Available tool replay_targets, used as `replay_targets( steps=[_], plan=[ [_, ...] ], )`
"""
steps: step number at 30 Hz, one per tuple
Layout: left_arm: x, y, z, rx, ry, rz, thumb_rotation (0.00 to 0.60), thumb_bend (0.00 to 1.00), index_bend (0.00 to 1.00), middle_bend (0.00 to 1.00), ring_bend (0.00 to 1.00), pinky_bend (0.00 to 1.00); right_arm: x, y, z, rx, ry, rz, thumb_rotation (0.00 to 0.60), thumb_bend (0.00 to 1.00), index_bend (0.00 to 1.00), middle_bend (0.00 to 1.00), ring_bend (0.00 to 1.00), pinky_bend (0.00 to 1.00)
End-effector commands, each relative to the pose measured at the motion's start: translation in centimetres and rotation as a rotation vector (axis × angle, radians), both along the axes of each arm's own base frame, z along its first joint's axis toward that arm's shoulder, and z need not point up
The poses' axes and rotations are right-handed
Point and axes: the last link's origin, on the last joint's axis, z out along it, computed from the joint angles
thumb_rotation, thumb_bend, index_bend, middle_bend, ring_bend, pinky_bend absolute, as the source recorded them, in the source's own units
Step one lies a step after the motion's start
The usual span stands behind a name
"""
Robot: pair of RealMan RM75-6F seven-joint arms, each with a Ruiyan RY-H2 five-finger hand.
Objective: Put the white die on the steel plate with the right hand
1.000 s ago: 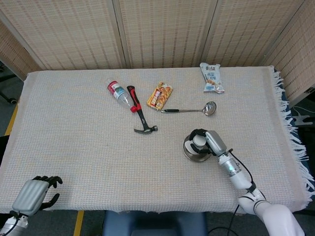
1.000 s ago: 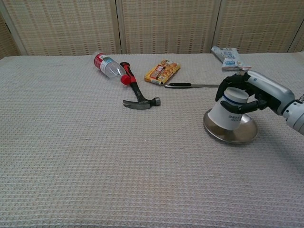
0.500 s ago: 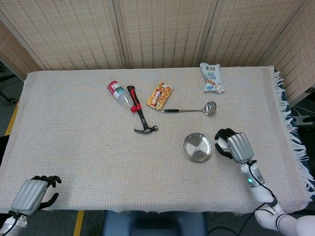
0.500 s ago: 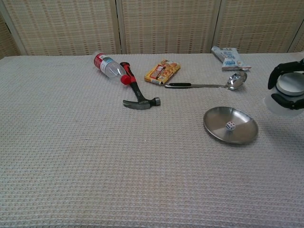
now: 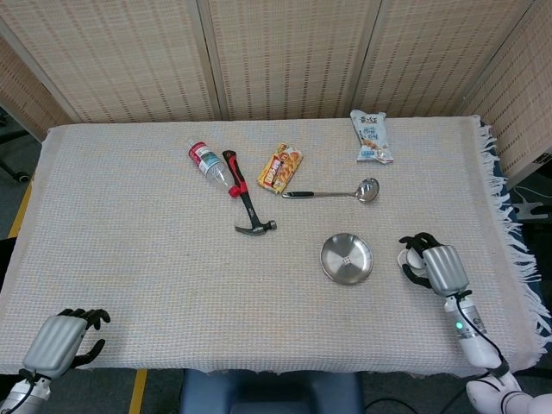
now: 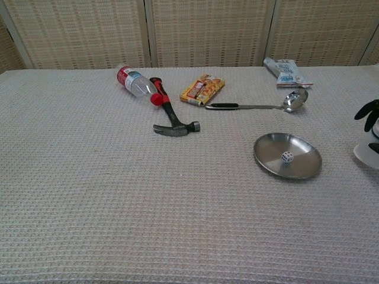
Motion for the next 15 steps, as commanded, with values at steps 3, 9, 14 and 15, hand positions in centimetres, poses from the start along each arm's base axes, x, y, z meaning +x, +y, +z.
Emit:
replay_targets(
  steps=[3,9,14,15],
  plan=[
    [0.0,0.0,0.0,-0.001,-0.001,0.001,0.6,0.34,0.41,0.48,0.44,0.44,-0.1,0.1,-0.3,0.036,-0.006,0.017,0.6,0.12,0.08,0.14,0.01,0.31],
    [0.1,0.0,-0.2,-0.007,0.004,0.0,0.6,0.34,0.4,0.48,0.44,0.44,0.4,0.7,0.5,0.057,-0.016,0.047,0.6,0.12,0.0,0.03,0.0,0.16],
    [0.1,-0.1,-0.1,-0.004,0.003,0.002,0.6,0.34,0.41,0.48,0.44,0.44,1.7,2.6,3.0,0.037,0.05,0.074,0.6,0.11,0.0,0.01,0.0,0.12],
    [0.1,-0.1,-0.1,-0.003,0.002,0.002,0.6,0.34,0.41,0.48,0.44,0.44,1.9,3.3,3.6,0.034,0.083,0.06,0.6,0.11,0.0,0.01,0.0,0.12]
  ],
)
